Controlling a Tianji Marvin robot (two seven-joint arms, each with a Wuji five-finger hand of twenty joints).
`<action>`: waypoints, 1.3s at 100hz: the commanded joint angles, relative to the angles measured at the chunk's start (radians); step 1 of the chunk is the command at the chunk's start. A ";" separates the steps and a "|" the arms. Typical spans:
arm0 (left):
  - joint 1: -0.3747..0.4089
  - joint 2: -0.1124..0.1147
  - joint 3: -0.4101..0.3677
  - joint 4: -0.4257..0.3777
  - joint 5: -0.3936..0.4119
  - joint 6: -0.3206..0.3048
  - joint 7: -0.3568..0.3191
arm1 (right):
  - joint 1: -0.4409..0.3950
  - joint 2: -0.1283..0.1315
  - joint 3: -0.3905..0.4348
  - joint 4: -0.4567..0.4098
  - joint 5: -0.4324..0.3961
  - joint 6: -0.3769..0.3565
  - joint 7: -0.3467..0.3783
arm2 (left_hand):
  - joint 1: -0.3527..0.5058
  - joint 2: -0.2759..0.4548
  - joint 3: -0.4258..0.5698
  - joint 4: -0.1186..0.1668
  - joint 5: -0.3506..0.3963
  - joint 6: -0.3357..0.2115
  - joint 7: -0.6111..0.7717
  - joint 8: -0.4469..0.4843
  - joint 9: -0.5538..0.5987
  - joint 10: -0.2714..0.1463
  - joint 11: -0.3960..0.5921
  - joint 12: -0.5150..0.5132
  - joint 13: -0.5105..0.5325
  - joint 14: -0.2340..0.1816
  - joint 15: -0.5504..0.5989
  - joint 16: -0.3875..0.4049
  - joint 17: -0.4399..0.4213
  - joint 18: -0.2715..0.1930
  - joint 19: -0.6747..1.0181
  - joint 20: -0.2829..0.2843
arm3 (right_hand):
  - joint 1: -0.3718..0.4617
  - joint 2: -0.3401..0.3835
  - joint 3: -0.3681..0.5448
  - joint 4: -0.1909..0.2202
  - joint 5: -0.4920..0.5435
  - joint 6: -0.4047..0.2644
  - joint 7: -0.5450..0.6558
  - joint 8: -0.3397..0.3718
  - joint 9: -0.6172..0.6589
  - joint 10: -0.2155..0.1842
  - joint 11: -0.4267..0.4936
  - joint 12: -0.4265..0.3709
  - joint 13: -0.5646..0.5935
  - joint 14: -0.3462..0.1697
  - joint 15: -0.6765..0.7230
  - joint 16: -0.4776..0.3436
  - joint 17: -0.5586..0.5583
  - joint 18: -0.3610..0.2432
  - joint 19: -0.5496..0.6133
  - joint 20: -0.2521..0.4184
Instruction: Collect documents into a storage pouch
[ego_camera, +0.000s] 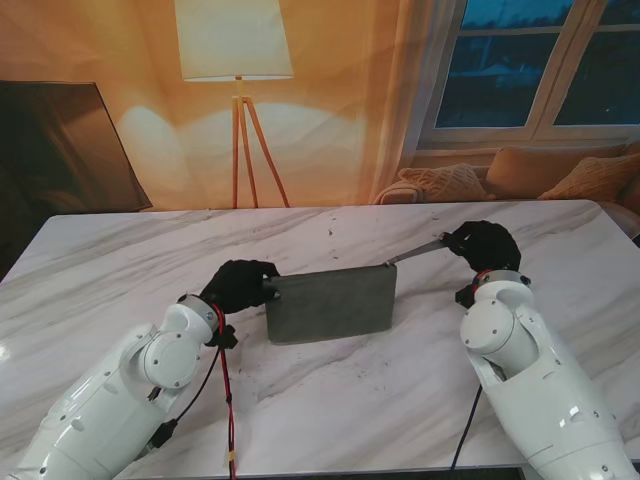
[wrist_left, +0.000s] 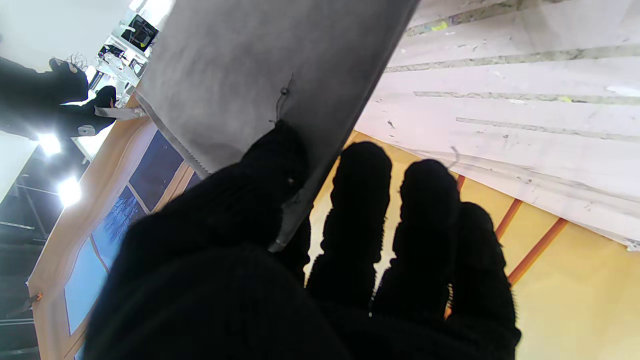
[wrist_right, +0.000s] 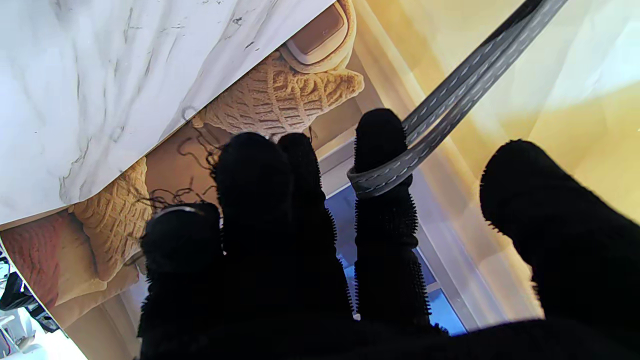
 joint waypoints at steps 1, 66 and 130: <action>-0.015 -0.001 -0.002 0.016 0.002 0.000 -0.012 | -0.005 0.005 0.008 -0.015 -0.006 -0.005 0.007 | 0.079 0.059 0.031 0.055 0.024 -0.083 0.106 0.063 -0.015 -0.023 -0.005 -0.002 -0.020 0.003 -0.014 -0.008 -0.011 -0.048 0.021 -0.004 | -0.014 0.004 -0.021 0.050 -0.129 0.045 -0.115 -0.040 -0.078 -0.020 -0.027 -0.022 -0.046 -0.018 -0.025 0.017 -0.042 -0.028 -0.019 0.030; -0.078 -0.003 0.028 0.081 -0.029 -0.018 -0.038 | -0.034 0.008 0.011 -0.055 0.017 -0.051 0.028 | 0.091 0.073 0.000 0.057 0.019 -0.087 0.102 0.047 -0.020 -0.027 -0.016 -0.005 -0.026 -0.001 -0.022 -0.018 -0.016 -0.051 0.019 -0.011 | -0.019 -0.003 -0.037 0.056 -0.232 0.002 -0.157 -0.130 -0.176 -0.033 -0.074 -0.063 -0.130 -0.020 -0.097 0.032 -0.121 -0.033 -0.087 0.059; -0.076 -0.004 0.028 0.075 -0.043 -0.029 -0.040 | -0.071 0.018 0.029 -0.100 0.113 -0.131 0.117 | 0.103 0.065 -0.026 0.041 0.016 -0.083 0.072 -0.021 -0.021 -0.028 -0.078 -0.033 -0.035 -0.002 -0.064 -0.044 -0.021 -0.050 0.016 -0.021 | 0.033 -0.020 0.016 0.040 -0.328 -0.226 -0.312 -0.236 -0.395 -0.106 -0.193 -0.089 -0.330 -0.062 -0.321 0.021 -0.269 -0.026 -0.309 0.079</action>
